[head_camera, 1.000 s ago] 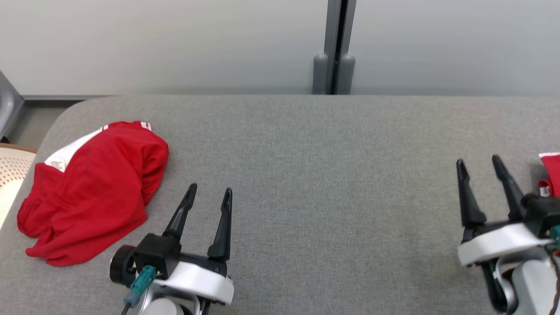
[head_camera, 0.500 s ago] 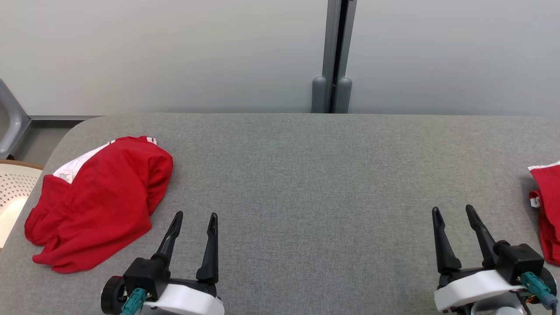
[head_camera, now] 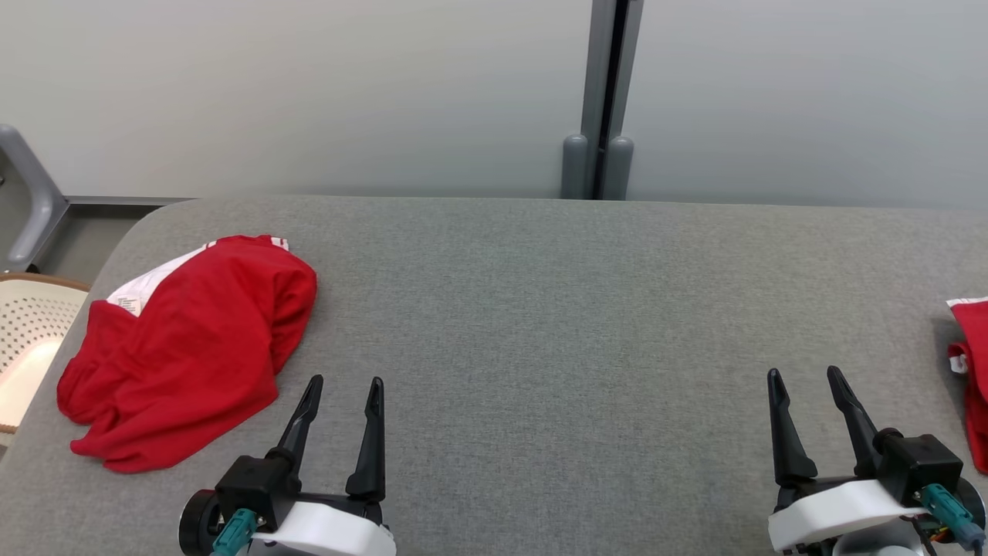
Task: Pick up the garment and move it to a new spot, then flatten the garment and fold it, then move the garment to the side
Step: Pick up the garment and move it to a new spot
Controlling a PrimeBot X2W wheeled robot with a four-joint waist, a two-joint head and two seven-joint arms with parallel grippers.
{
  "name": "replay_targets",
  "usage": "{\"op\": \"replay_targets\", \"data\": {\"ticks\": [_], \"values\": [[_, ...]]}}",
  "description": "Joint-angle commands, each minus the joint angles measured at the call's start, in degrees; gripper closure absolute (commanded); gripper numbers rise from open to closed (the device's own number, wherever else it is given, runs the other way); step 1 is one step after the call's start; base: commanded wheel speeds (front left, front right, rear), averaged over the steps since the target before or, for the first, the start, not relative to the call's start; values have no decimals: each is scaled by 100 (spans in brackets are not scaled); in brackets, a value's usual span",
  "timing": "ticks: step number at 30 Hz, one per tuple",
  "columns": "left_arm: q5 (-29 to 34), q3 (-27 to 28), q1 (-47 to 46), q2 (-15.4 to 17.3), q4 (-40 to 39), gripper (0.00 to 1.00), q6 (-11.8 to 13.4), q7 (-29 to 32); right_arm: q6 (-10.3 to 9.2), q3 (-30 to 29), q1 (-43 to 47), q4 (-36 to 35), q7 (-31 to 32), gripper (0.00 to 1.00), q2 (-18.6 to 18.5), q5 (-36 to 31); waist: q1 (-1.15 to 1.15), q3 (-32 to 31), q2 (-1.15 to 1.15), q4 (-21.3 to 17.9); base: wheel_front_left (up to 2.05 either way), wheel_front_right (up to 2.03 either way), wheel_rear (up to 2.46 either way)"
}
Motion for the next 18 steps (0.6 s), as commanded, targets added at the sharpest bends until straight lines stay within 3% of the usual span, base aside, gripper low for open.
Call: {"op": "replay_targets", "data": {"ticks": [1,18], "values": [[11,7,-21,24,20,0,-30,-1,-3,-14,79,1,-6,0,6,-9,0,-1,0,59,0,0,0],[69,150,-52,24,35,0,-25,-1,-2,312,-6,104,-6,0,74,101,0,60,0,1056,0,0,0]]}}
